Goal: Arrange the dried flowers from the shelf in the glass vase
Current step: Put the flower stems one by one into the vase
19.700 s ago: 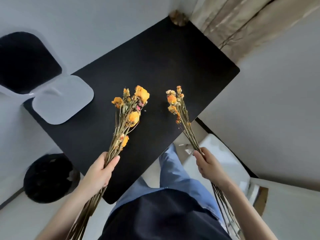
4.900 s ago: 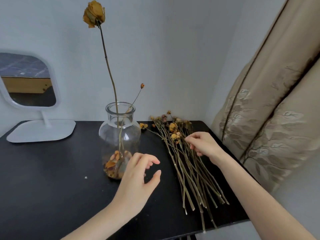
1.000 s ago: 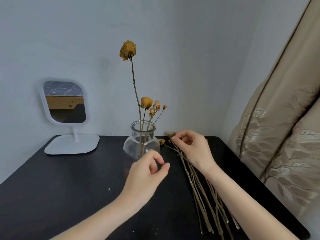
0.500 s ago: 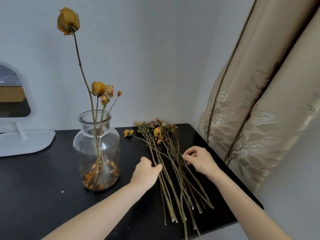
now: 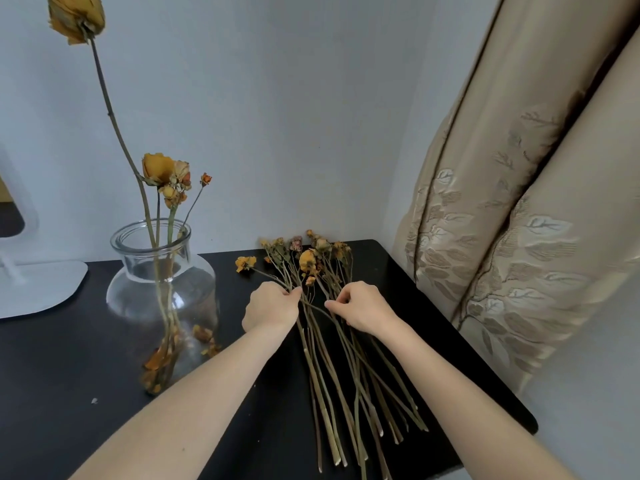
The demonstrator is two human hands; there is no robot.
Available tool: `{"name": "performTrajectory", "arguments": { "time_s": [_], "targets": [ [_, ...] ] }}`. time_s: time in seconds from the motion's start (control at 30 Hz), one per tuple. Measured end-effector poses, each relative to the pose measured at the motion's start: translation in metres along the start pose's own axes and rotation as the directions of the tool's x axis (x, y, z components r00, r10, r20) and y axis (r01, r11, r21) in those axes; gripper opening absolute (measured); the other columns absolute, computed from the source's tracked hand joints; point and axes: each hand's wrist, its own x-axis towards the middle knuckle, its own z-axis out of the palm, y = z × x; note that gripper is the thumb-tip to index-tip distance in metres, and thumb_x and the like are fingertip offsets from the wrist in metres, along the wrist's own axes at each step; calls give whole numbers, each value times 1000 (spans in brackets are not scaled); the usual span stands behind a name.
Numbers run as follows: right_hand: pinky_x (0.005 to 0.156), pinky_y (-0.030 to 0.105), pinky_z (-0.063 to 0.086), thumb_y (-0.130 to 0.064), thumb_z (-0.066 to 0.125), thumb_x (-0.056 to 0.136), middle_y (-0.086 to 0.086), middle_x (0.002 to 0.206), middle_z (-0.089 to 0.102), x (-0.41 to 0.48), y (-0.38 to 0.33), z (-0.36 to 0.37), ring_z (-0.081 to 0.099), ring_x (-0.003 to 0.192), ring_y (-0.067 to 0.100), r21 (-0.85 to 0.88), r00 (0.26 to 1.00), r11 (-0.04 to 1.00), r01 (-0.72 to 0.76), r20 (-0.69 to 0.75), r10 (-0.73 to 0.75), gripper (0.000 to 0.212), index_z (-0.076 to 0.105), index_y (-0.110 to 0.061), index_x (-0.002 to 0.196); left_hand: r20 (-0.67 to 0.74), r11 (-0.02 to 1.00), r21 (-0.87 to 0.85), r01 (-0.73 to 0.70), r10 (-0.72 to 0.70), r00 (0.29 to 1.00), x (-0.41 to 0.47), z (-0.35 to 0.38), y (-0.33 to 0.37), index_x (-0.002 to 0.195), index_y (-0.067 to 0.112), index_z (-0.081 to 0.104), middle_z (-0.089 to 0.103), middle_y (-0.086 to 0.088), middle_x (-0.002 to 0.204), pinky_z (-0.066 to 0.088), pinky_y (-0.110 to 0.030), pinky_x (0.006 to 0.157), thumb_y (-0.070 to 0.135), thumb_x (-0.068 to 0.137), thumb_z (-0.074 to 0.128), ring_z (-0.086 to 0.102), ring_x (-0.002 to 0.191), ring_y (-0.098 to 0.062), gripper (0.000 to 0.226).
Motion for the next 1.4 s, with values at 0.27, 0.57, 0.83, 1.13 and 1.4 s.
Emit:
{"name": "performTrajectory", "arguments": {
  "time_s": [0.27, 0.57, 0.83, 1.13, 1.4],
  "targets": [
    [80, 34, 54, -36, 63, 87, 1, 87, 68, 20, -5, 4, 65, 85, 17, 2, 999, 999, -46, -27, 46, 24, 69, -13, 81, 55, 972, -146, 182, -175, 983, 20, 11, -1, 60, 11, 52, 53, -2, 62, 38, -25, 52, 31, 83, 64, 49, 53, -17, 33],
    [81, 35, 54, -27, 64, 84, 5, 83, 70, 25, -4, 6, 66, 84, 18, 104, 997, 992, -67, -32, 71, 23, 73, -6, 79, 80, 922, -299, 245, -232, 969, 22, 11, 3, 85, 3, 63, 54, -3, 69, 40, -28, 58, 22, 79, 67, 48, 59, -16, 20],
    [60, 18, 41, -21, 63, 86, 13, 78, 70, 20, -2, -7, 67, 82, 17, 363, 992, 928, -82, -56, 109, 28, 72, 5, 82, 28, 936, -342, 86, -81, 996, 12, 5, 25, 51, 22, 48, 46, 9, 56, 35, -20, 48, 19, 85, 62, 41, 50, -5, 36],
    [49, 16, 30, -27, 59, 91, -8, 48, 48, 0, -19, -45, 42, 35, -1, 534, 978, 843, 70, -202, 47, 25, 68, -11, 73, -34, 883, -415, -220, 227, 973, -12, -28, 62, 79, 18, 70, 55, 13, 67, 37, -22, 64, 21, 87, 60, 51, 70, -7, 14],
    [35, 12, 29, -26, 60, 91, -7, 48, 43, -18, -49, -90, 37, 41, 4, 697, 962, 697, 171, -272, 36, 24, 60, -13, 70, -148, 761, -473, -443, 427, 892, -31, -99, 101, 106, 12, 66, 53, 19, 77, 32, -7, 64, 24, 90, 58, 50, 77, 0, 22]
  ]
}}
